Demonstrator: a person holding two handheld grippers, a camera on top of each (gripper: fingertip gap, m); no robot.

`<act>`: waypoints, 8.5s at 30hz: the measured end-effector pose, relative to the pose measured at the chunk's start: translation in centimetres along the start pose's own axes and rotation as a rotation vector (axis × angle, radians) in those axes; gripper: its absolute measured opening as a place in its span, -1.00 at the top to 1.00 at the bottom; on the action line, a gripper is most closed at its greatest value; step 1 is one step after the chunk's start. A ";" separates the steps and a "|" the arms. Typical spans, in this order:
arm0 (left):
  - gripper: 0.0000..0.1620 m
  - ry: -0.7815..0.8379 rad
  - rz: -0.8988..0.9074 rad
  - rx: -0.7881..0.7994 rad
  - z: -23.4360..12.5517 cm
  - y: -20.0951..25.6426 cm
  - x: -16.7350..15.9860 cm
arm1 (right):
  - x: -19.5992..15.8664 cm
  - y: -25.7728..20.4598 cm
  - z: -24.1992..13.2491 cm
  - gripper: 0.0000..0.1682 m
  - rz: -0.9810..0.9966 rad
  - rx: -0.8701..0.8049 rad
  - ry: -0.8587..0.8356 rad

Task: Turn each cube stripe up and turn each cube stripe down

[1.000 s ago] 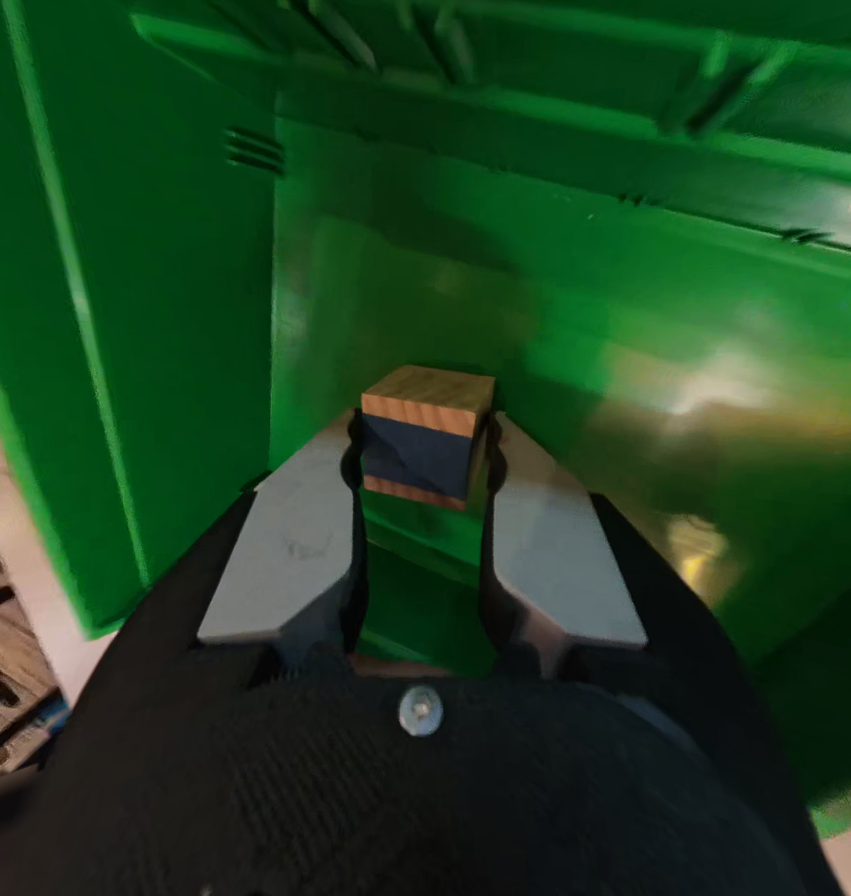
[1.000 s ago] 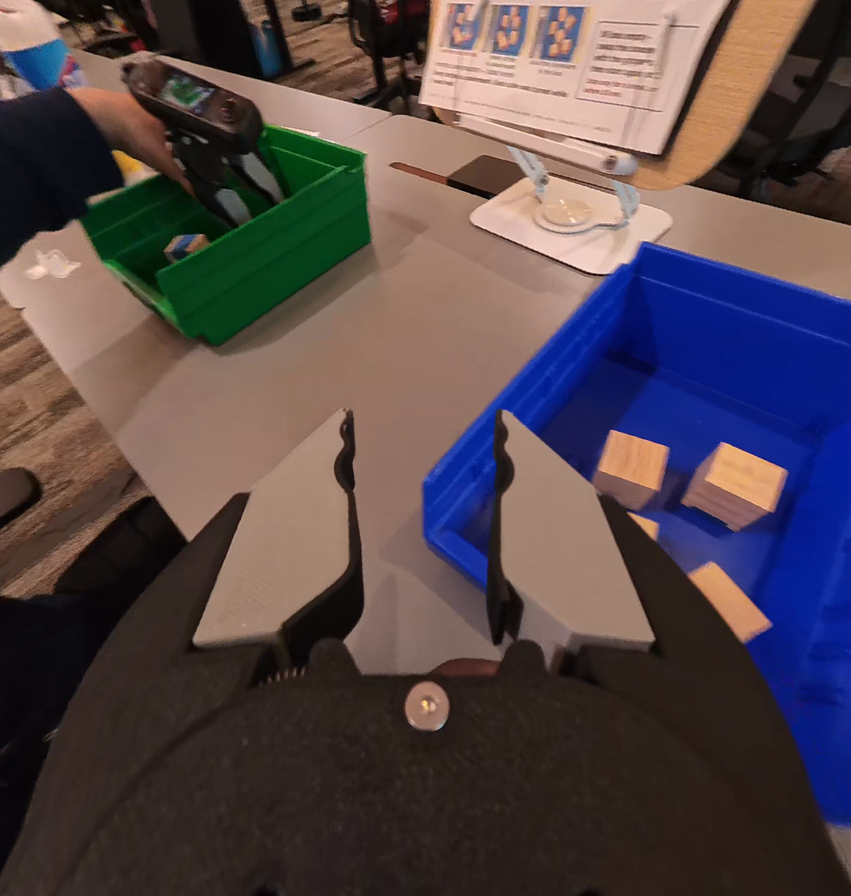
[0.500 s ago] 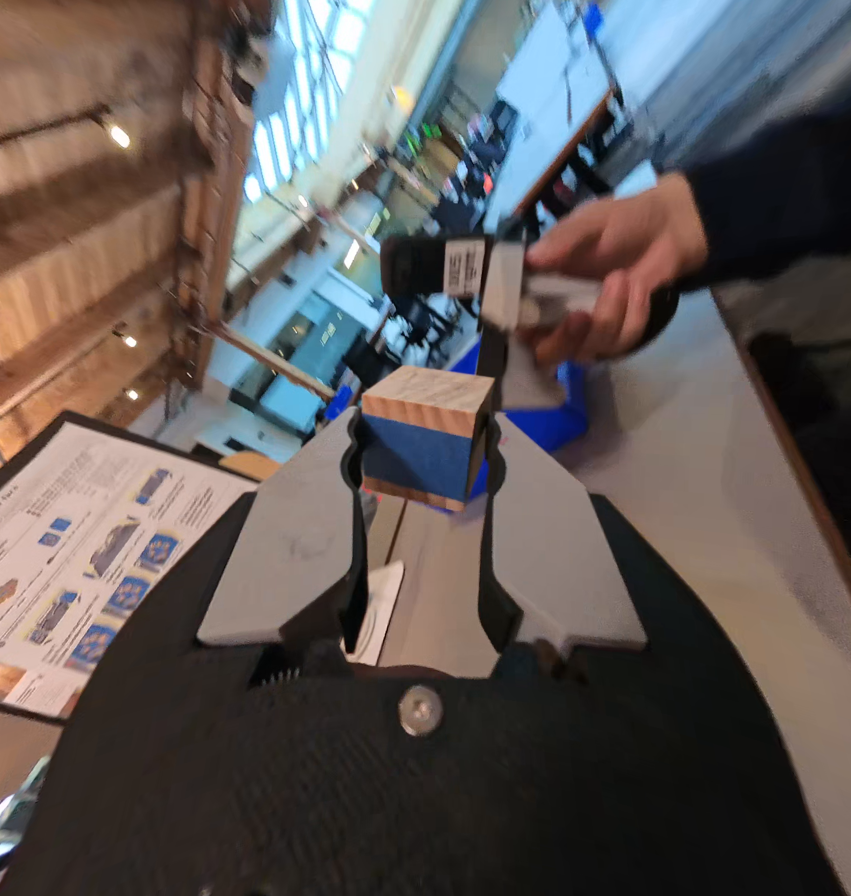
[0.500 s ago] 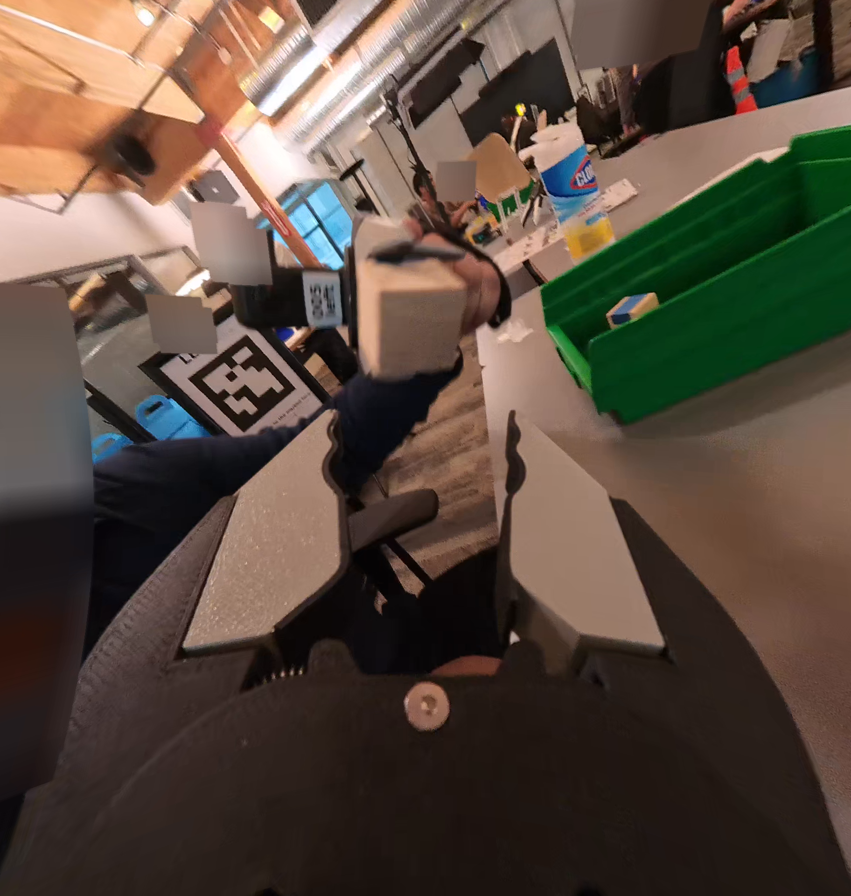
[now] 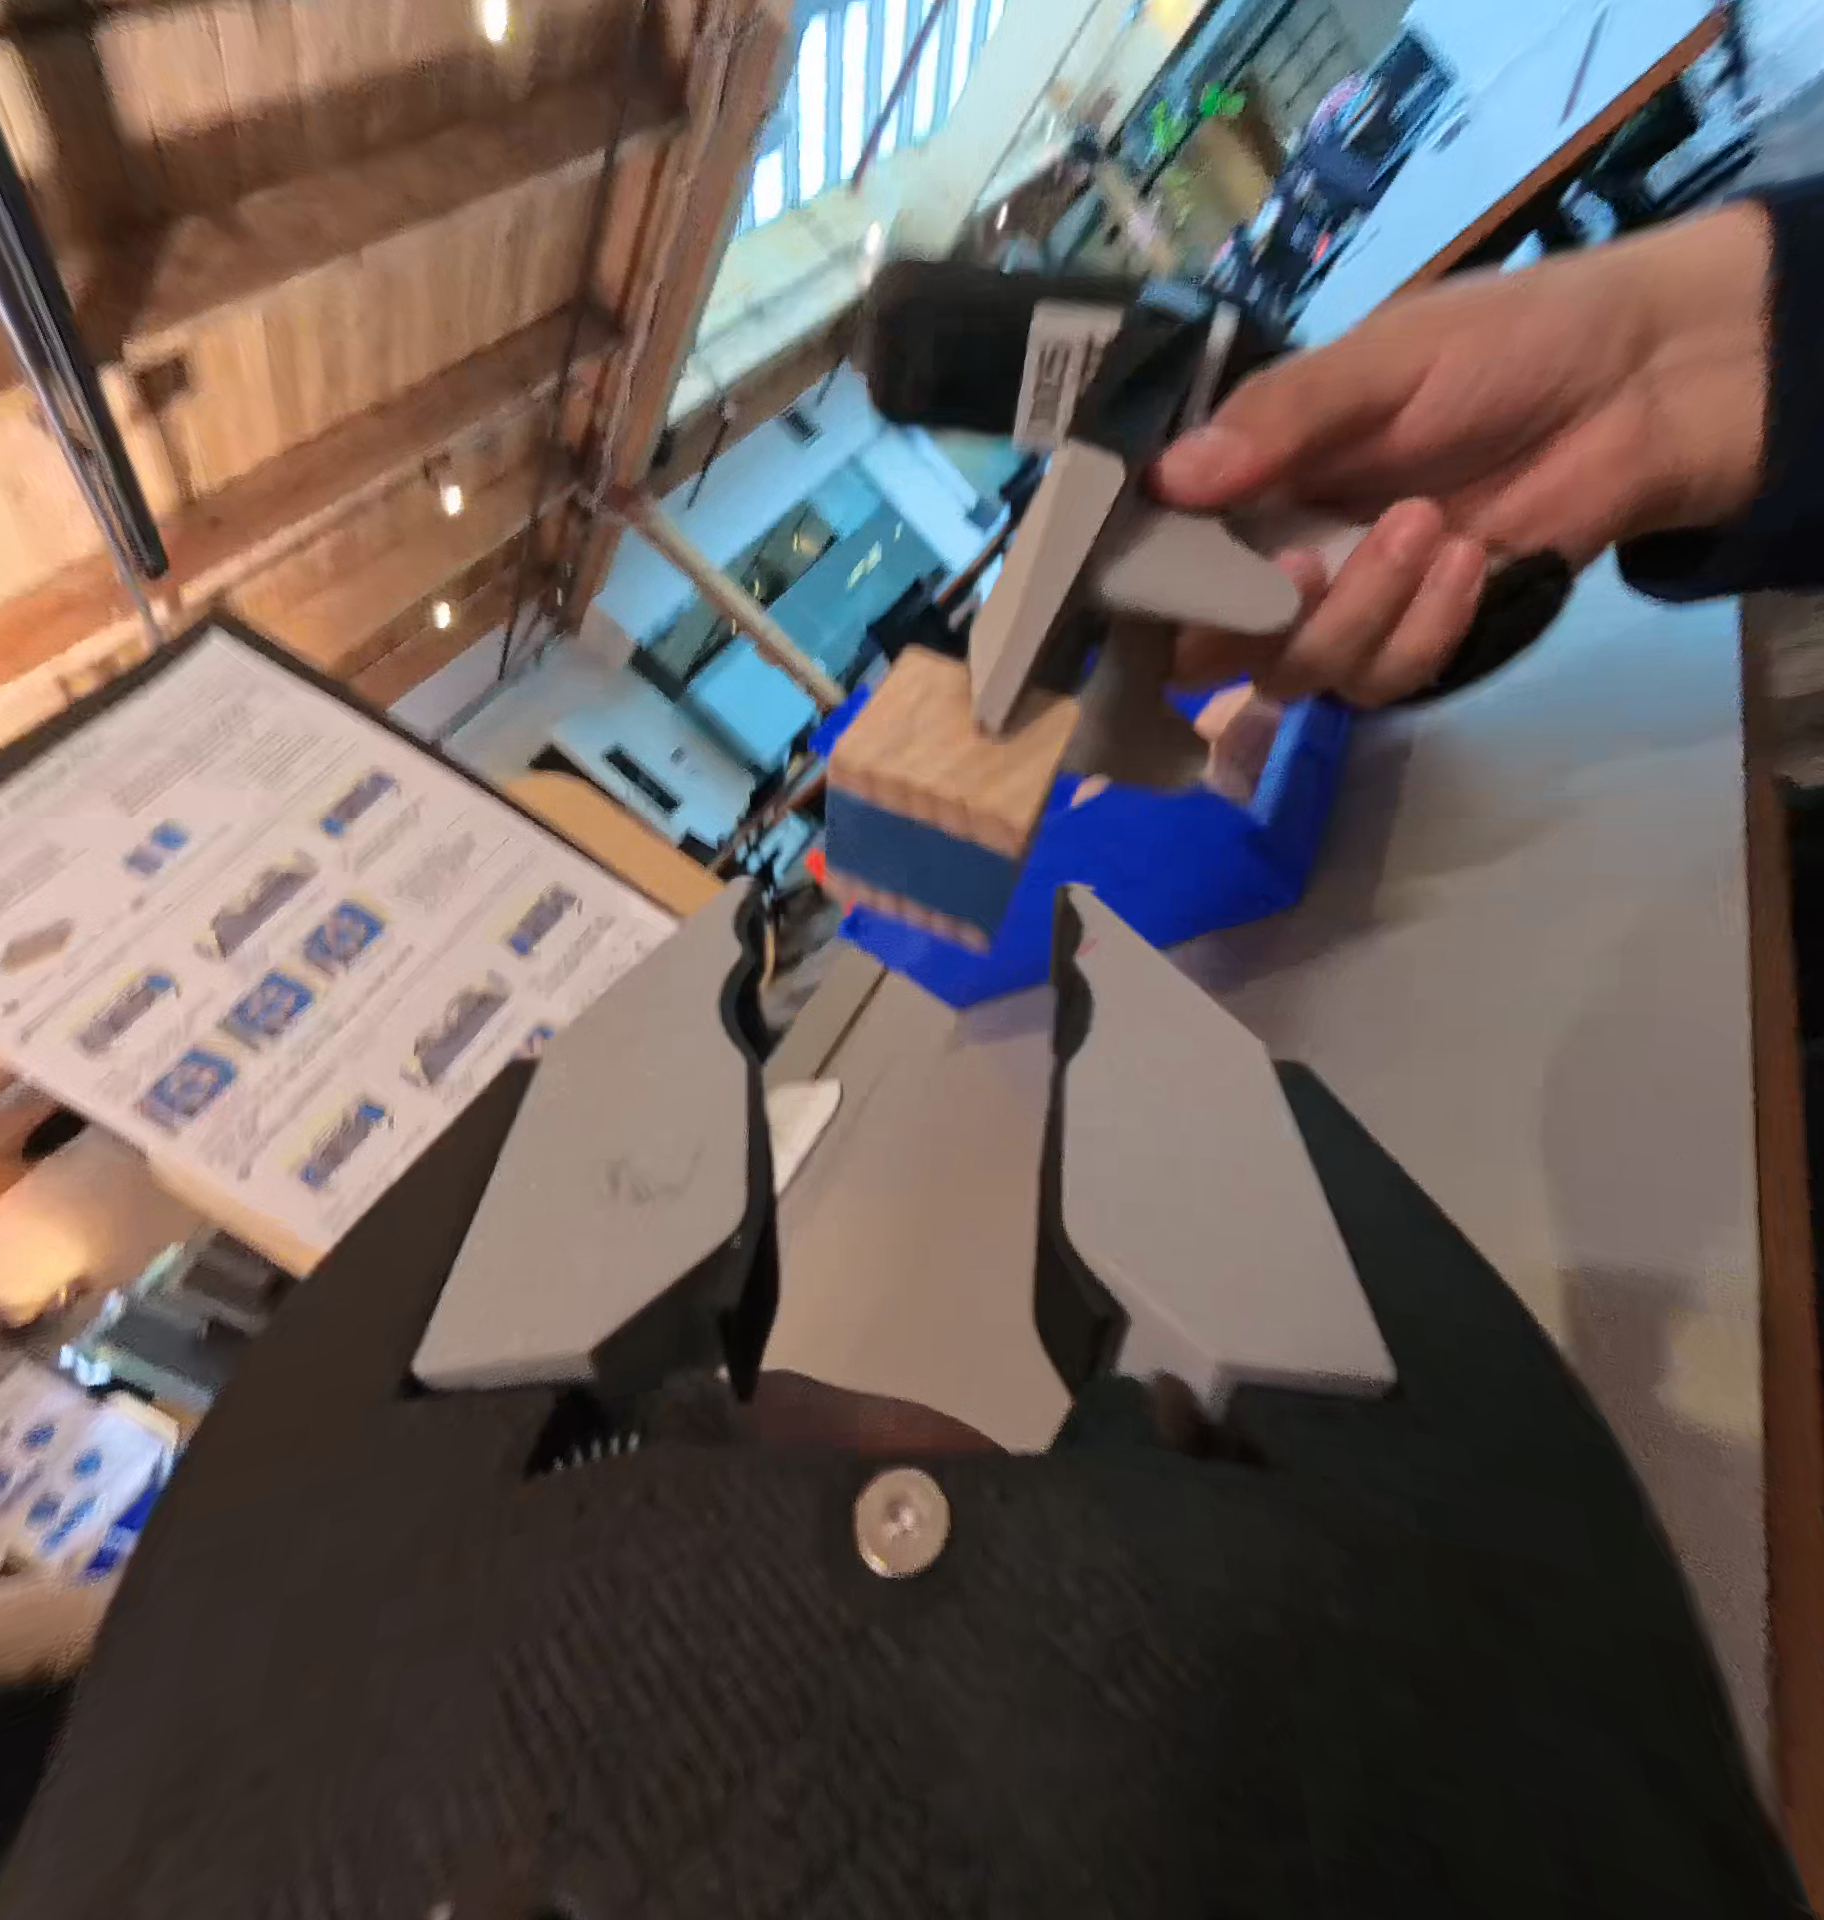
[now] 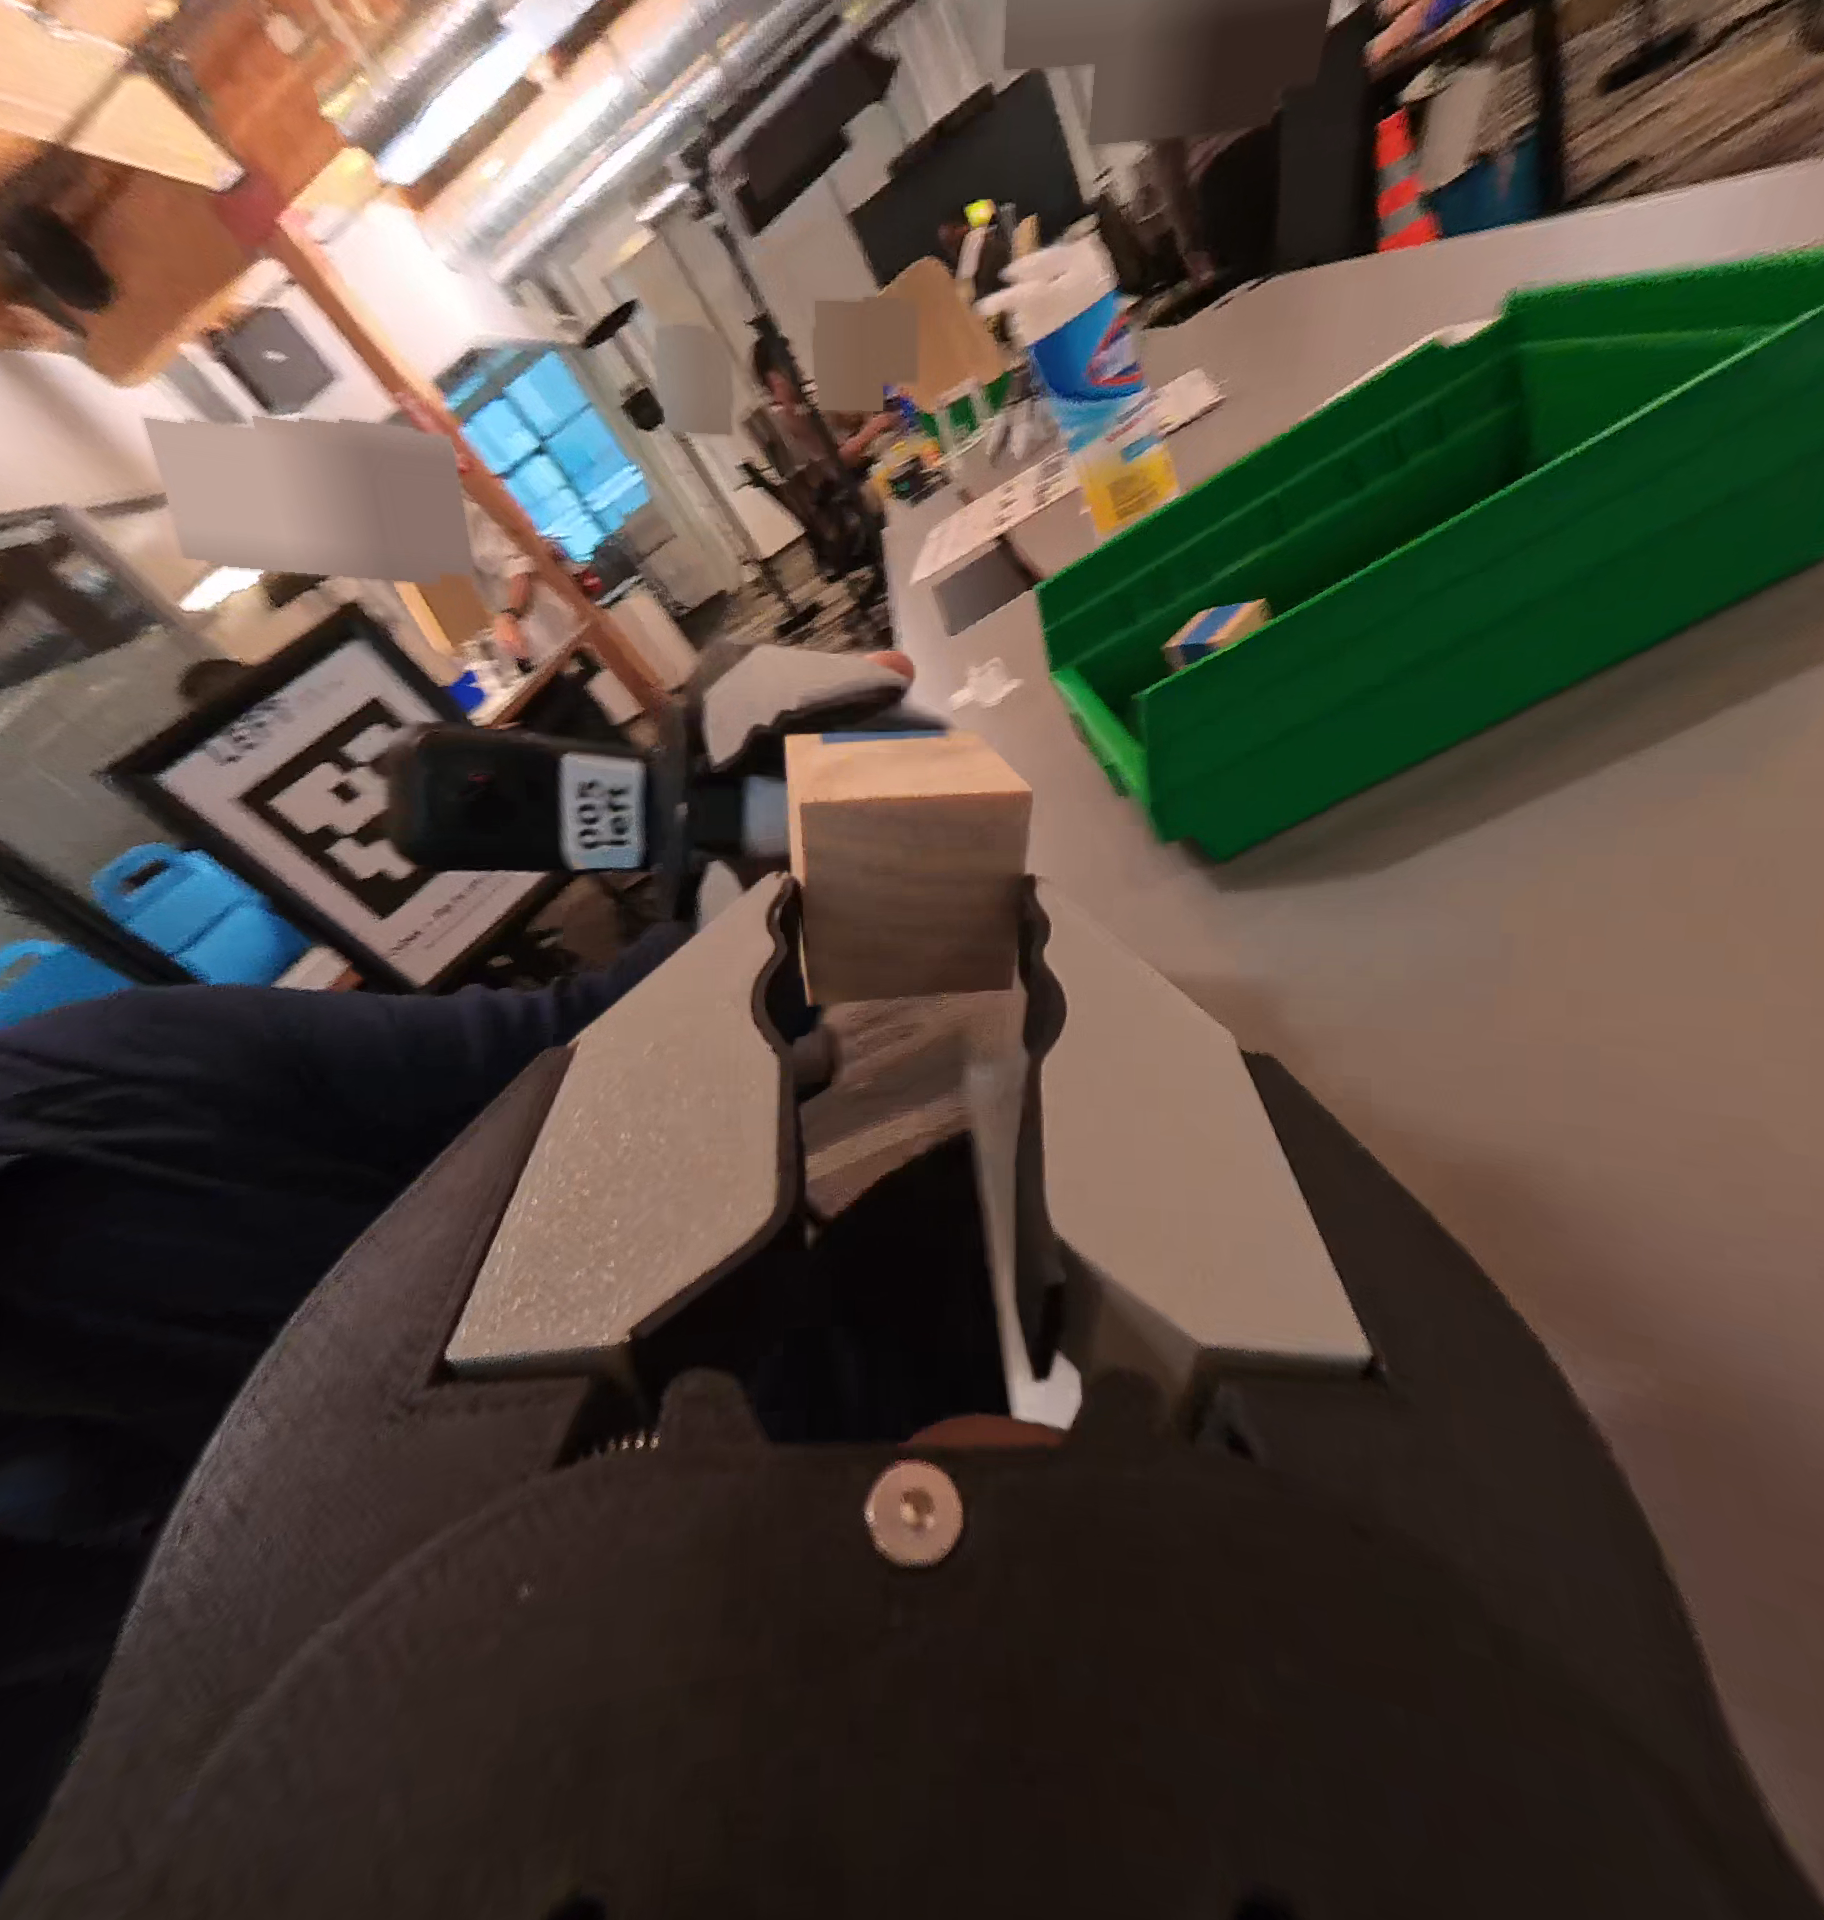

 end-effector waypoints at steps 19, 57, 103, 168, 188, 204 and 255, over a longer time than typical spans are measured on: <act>0.32 -0.470 -0.117 -0.015 -1.3 -1.0 -6.3 | -4.4 10.3 -15.6 0.55 0.153 -1.157 -0.347; 0.19 -1.072 -0.154 -0.203 -9.0 -17.2 -18.9 | -2.7 8.2 -15.3 0.52 0.076 -1.116 -0.243; 0.13 -1.767 0.223 -0.464 -6.3 -14.6 -31.0 | -2.3 7.1 -11.7 0.50 -0.072 -1.073 -0.350; 0.27 -0.351 -0.199 0.008 -3.6 8.1 -6.9 | 2.0 6.9 -11.9 0.49 0.069 -0.717 0.011; 0.16 -0.347 -0.302 0.019 -5.0 8.8 -8.6 | 2.1 23.7 -13.7 0.31 0.379 -1.119 -0.540; 0.19 -0.810 -0.644 0.342 -3.5 -4.1 -17.3 | -6.1 9.4 -7.9 0.08 0.052 -1.087 -0.242; 0.95 -0.321 -0.429 -0.055 4.2 4.9 4.6 | -2.2 -0.5 -11.7 0.41 -0.032 -1.000 0.054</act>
Point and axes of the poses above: each gripper's, where its closed fingertips meet, z out along the fingers, x out of its top, y = z × x across the jaws, the point moved 6 cm from there along -z, back along the fingers, and after that the axes turned 12 degrees about -y, right-handed, at the moved point
